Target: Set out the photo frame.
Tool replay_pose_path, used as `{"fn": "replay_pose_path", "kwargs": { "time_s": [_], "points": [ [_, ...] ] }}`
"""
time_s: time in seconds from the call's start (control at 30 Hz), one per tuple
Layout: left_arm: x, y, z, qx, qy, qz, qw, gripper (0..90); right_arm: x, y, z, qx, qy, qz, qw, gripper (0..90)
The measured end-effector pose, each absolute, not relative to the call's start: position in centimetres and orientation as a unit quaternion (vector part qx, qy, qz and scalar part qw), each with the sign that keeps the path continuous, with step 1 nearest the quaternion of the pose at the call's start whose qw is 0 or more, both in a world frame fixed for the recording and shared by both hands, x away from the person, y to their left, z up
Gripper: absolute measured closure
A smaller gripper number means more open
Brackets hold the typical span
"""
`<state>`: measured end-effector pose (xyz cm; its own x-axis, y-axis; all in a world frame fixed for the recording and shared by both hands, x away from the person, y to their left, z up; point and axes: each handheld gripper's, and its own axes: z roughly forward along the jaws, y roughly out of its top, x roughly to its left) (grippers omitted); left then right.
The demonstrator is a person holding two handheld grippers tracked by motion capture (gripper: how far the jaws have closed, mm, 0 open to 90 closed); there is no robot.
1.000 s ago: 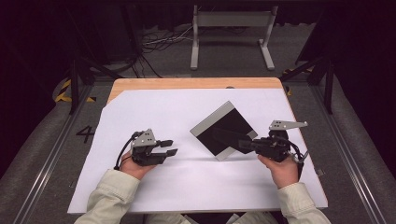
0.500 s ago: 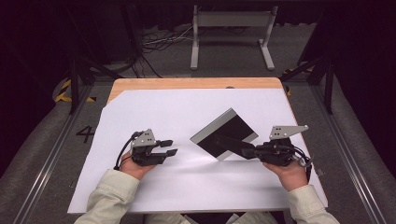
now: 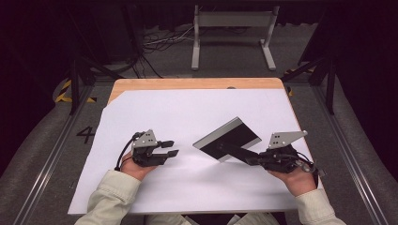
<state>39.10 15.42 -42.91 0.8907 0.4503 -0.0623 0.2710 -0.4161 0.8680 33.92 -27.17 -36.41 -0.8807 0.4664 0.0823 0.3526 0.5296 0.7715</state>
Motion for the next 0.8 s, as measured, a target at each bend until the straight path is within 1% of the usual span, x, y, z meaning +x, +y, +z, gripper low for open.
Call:
{"fn": "replay_pose_path", "kwargs": {
  "time_s": [0.8],
  "points": [
    [39.1, 15.3, -42.9, 0.839, 0.214, 0.090, 0.492, 56.8, 33.3, -28.4, -38.1, 0.228, 0.902, 0.361, 0.062, 86.7]
  ]
}}
